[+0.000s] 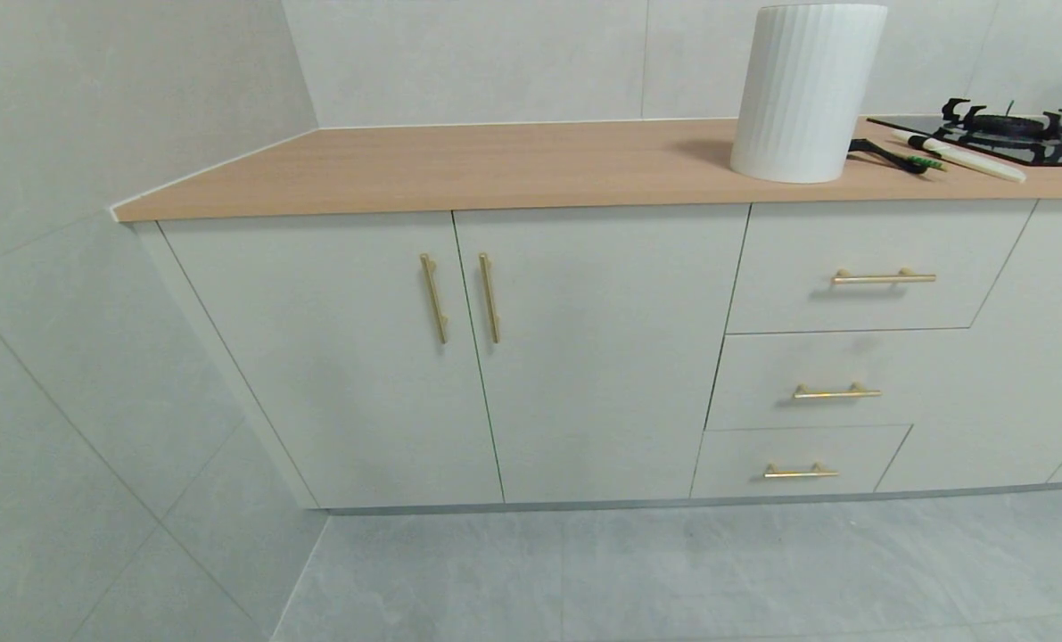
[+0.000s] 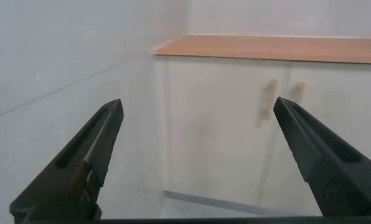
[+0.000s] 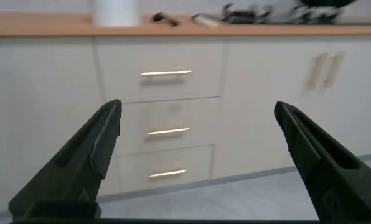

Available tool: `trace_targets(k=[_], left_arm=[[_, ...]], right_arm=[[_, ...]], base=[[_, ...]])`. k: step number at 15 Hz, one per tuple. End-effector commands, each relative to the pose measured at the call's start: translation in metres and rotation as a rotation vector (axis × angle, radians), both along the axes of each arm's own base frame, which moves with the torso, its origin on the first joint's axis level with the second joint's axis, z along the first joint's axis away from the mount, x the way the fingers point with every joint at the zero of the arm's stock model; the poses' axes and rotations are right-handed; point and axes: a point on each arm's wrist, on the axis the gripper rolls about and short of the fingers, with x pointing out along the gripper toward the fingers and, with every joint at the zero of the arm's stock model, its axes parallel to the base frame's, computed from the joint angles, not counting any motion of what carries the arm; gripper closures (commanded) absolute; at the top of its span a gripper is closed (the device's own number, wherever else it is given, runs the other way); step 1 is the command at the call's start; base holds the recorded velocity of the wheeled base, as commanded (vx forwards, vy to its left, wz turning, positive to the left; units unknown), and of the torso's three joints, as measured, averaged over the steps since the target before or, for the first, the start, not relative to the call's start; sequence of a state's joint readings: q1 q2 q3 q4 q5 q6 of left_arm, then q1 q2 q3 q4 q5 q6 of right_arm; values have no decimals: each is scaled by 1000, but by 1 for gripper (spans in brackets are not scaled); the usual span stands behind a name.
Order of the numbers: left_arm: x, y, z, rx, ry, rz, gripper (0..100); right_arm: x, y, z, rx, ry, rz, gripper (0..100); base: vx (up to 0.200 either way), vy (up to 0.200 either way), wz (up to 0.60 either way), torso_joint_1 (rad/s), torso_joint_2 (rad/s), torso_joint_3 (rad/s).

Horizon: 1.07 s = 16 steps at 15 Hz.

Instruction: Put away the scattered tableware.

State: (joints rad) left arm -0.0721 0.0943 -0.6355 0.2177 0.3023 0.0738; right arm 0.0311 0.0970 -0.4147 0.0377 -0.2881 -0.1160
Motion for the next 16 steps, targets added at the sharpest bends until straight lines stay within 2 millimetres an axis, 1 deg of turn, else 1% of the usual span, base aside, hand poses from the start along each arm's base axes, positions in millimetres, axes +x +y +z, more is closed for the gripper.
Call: trace_targets(k=[1,2,3,4,5,6,7,8,10,11,12,13,14,16], left_arm=[[-8,-8,-23,29,-16,26,0],[-4,-8,-26,22,-2,28,0],[10,-8,-42,5,64,18,0],[15,-8,-49,6,90,20,0],[39,-8,-80,12,172,4,0],[53,-9,-99,23,176,-39,0],[62,-10,-113,38,160,-80,0],[66,-11,-121,69,141,-111,0],[68,-11,-130,64,232,-135,0],[68,-11,-134,60,270,-138,0],[68,-12,-136,43,284,-162,0],[68,-12,-136,36,282,-176,0],[68,-13,-140,31,317,-222,0],[68,-13,-139,8,309,-229,0]], right_arm=[[-6,2,-22,4,-25,-32,0],[-2,2,-29,6,3,-26,0],[13,3,-55,-6,109,2,0],[18,3,-64,-10,141,20,0],[31,5,-92,-23,199,96,0],[35,5,-99,-23,189,115,0],[35,5,-101,-22,215,123,0],[35,6,-102,-21,222,131,0],[35,7,-102,-23,223,216,0],[35,8,-103,-19,234,240,0],[35,9,-108,-16,290,275,0],[35,9,-108,-14,281,275,0],[35,9,-107,-1,271,279,0],[36,9,-108,36,268,283,0]], base=[[0,0,0,0,0,0],[0,0,0,0,0,0],[0,0,0,0,0,0],[0,0,0,0,0,0],[0,0,0,0,0,0],[0,0,0,0,0,0],[0,0,0,0,0,0],[0,0,0,0,0,0],[0,0,0,0,0,0],[0,0,0,0,0,0],[0,0,0,0,0,0],[0,0,0,0,0,0],[0,0,0,0,0,0],[0,0,0,0,0,0]])
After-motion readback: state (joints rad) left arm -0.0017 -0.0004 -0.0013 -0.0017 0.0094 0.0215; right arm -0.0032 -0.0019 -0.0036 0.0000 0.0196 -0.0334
